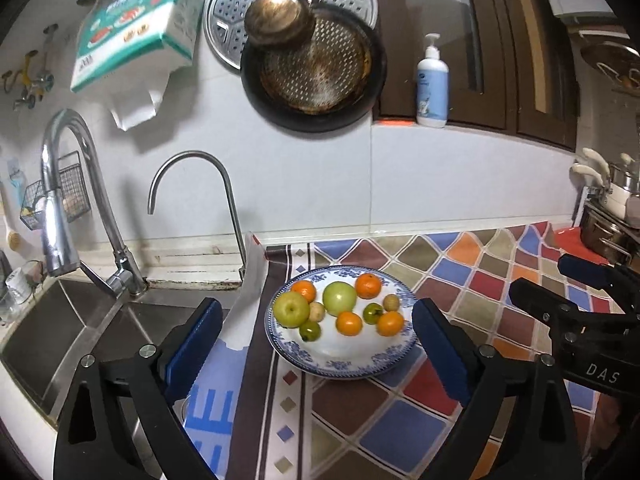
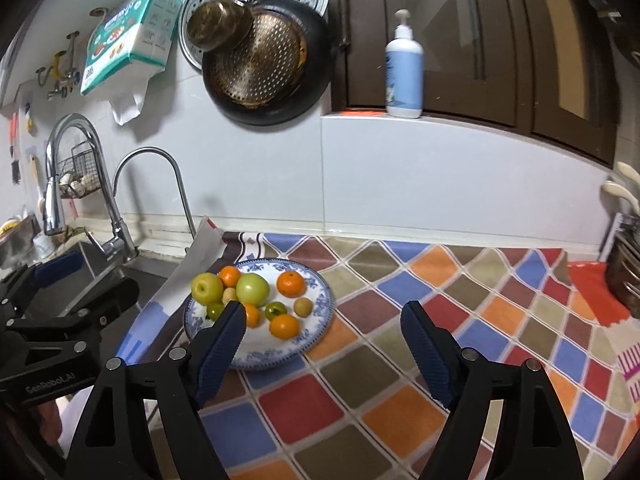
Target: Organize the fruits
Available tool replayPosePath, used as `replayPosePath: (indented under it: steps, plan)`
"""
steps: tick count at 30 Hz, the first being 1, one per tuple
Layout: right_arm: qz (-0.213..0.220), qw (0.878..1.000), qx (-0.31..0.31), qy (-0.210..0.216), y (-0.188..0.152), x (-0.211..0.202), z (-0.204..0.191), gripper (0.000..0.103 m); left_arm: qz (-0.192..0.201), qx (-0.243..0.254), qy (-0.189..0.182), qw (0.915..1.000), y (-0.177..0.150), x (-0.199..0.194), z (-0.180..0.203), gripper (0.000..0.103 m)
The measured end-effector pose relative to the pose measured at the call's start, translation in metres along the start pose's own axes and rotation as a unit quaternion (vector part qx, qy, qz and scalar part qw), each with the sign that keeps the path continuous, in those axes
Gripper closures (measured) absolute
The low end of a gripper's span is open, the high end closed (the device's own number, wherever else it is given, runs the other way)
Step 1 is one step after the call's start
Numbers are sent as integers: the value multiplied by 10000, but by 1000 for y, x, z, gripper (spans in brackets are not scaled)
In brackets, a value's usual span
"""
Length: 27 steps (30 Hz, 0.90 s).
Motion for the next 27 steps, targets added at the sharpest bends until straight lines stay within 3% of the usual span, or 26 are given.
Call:
replayPosePath:
  steps: [7, 27]
  plan:
    - [134, 9997, 130, -148, -17, -47, 10, 14, 143, 6, -30, 9999, -9, -36, 14, 4]
    - [254, 9997, 54, -8, -56, -139, 29, 14, 392, -73, 81, 9992, -43, -129, 55, 0]
Point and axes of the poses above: each gripper's, at about its wrist camera, not at the fingertips, and x roughly the way its jaws point, z to its right, y to its top, the point moved 3 cm from there along x, roughly the way its jaws point, and after that the axes turned 6 degrees about -x, right-handed, at the moved point
